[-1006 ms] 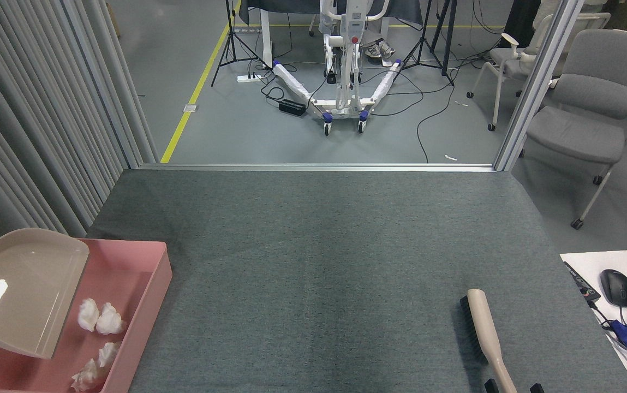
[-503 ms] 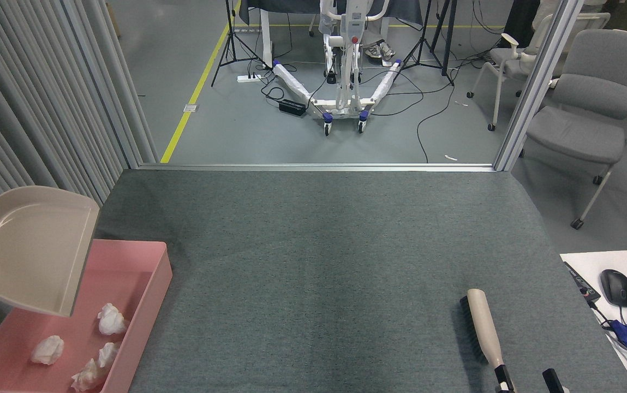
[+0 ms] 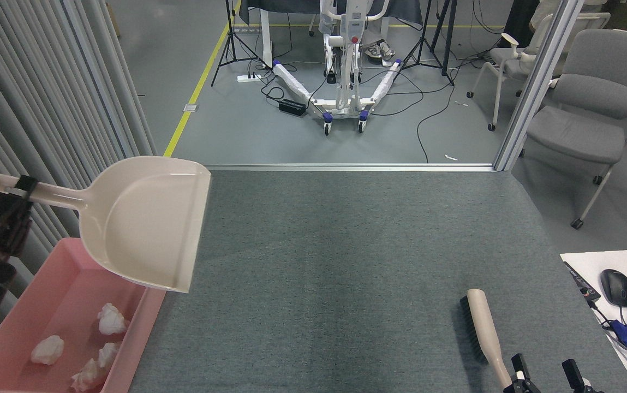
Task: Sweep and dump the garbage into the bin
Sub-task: 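Bring the dustpan back with the left gripper and lower it onto the table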
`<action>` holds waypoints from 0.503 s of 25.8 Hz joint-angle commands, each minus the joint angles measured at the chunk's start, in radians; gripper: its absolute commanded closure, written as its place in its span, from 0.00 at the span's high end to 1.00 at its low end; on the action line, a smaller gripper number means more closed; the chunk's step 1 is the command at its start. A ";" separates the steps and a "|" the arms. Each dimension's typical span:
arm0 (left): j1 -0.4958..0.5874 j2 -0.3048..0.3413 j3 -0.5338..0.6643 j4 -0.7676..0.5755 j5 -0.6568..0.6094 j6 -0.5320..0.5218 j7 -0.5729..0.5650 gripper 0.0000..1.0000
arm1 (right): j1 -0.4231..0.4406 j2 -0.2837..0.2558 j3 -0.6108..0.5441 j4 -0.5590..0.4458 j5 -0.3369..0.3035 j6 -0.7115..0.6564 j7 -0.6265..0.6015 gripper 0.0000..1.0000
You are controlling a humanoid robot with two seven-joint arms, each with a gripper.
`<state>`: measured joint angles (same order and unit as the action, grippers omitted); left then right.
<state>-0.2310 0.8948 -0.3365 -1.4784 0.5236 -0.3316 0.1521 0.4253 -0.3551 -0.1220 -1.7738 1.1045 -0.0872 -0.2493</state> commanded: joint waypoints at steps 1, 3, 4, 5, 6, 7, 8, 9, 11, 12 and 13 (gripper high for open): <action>0.084 -0.099 -0.024 -0.085 -0.051 0.032 0.047 0.00 | 0.000 -0.001 -0.001 -0.009 0.006 0.004 0.013 0.89; 0.131 -0.175 -0.030 -0.135 -0.136 0.062 0.058 0.00 | 0.001 -0.001 -0.001 -0.013 0.018 0.004 0.055 0.89; 0.162 -0.206 -0.036 -0.158 -0.197 0.085 0.060 0.00 | 0.001 -0.001 -0.001 -0.018 0.024 0.004 0.071 0.89; 0.190 -0.235 -0.039 -0.171 -0.258 0.109 0.060 0.00 | 0.001 0.001 -0.001 -0.019 0.024 0.004 0.078 0.89; 0.208 -0.266 -0.042 -0.174 -0.315 0.124 0.060 0.00 | 0.001 0.001 -0.001 -0.019 0.024 0.004 0.079 0.89; 0.219 -0.300 -0.053 -0.169 -0.364 0.129 0.058 0.00 | 0.001 0.001 -0.001 -0.019 0.026 0.004 0.079 0.89; 0.219 -0.333 -0.067 -0.161 -0.402 0.129 0.058 0.00 | 0.001 0.001 -0.001 -0.019 0.026 0.004 0.079 0.89; 0.219 -0.370 -0.084 -0.142 -0.435 0.134 0.057 0.00 | 0.001 0.001 -0.001 -0.019 0.026 0.004 0.079 0.89; 0.211 -0.435 -0.099 -0.092 -0.487 0.134 0.055 0.00 | 0.003 0.002 -0.001 -0.019 0.026 0.006 0.079 0.89; 0.210 -0.462 -0.099 -0.083 -0.510 0.137 0.055 0.00 | 0.006 0.002 -0.001 -0.019 0.028 0.006 0.079 0.89; 0.208 -0.478 -0.099 -0.076 -0.519 0.137 0.053 0.00 | 0.006 0.002 -0.001 -0.019 0.028 0.006 0.081 0.89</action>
<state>-0.0230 0.4930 -0.4231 -1.5875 0.0718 -0.2006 0.2088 0.4284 -0.3535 -0.1227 -1.7930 1.1307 -0.0817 -0.1708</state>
